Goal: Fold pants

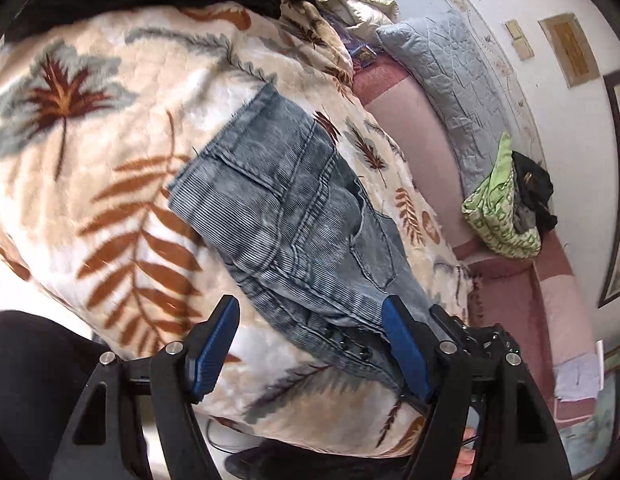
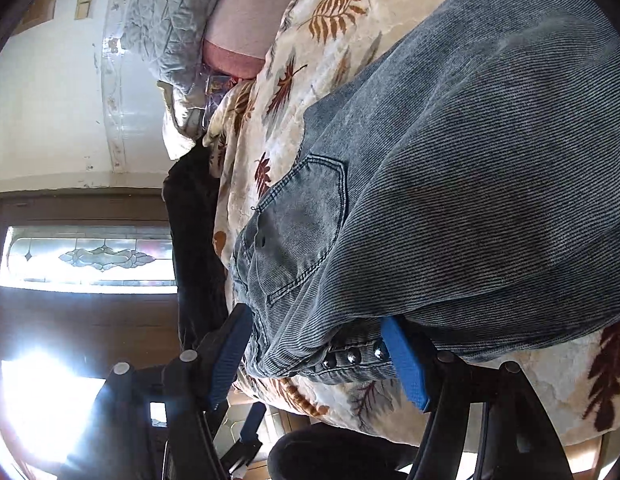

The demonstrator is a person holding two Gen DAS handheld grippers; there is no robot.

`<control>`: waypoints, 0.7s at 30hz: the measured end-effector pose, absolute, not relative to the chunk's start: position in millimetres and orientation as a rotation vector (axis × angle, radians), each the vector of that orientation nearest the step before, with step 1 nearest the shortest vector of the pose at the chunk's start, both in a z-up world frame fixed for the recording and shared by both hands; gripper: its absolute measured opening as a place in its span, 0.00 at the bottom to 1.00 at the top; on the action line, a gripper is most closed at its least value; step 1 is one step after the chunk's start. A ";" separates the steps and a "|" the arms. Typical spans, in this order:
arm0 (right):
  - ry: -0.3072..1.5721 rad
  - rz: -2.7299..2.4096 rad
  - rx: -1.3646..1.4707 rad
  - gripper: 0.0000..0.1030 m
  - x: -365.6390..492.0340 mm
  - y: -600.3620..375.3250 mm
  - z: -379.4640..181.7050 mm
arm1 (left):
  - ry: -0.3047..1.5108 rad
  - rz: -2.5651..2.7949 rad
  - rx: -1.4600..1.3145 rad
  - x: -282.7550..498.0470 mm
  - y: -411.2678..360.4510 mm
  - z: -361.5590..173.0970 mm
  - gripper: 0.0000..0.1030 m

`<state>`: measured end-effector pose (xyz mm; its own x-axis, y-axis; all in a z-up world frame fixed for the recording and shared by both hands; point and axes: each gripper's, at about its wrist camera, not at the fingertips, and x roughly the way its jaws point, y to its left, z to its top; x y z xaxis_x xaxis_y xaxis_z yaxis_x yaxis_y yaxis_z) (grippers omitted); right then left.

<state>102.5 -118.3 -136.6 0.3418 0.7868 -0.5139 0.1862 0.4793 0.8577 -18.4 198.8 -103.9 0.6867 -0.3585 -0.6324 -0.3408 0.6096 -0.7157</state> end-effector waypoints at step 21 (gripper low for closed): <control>1.103 0.544 0.888 0.19 100.0 -123.1 -112.1 | 0.684 0.178 -0.722 22.3 223.1 -64.5 0.16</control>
<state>100.0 -123.1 -112.1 0.3780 0.7609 -0.5274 0.0441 0.5542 0.8312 22.3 223.1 -64.5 0.7706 -0.0777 -0.6325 -0.3756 0.7465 -0.5493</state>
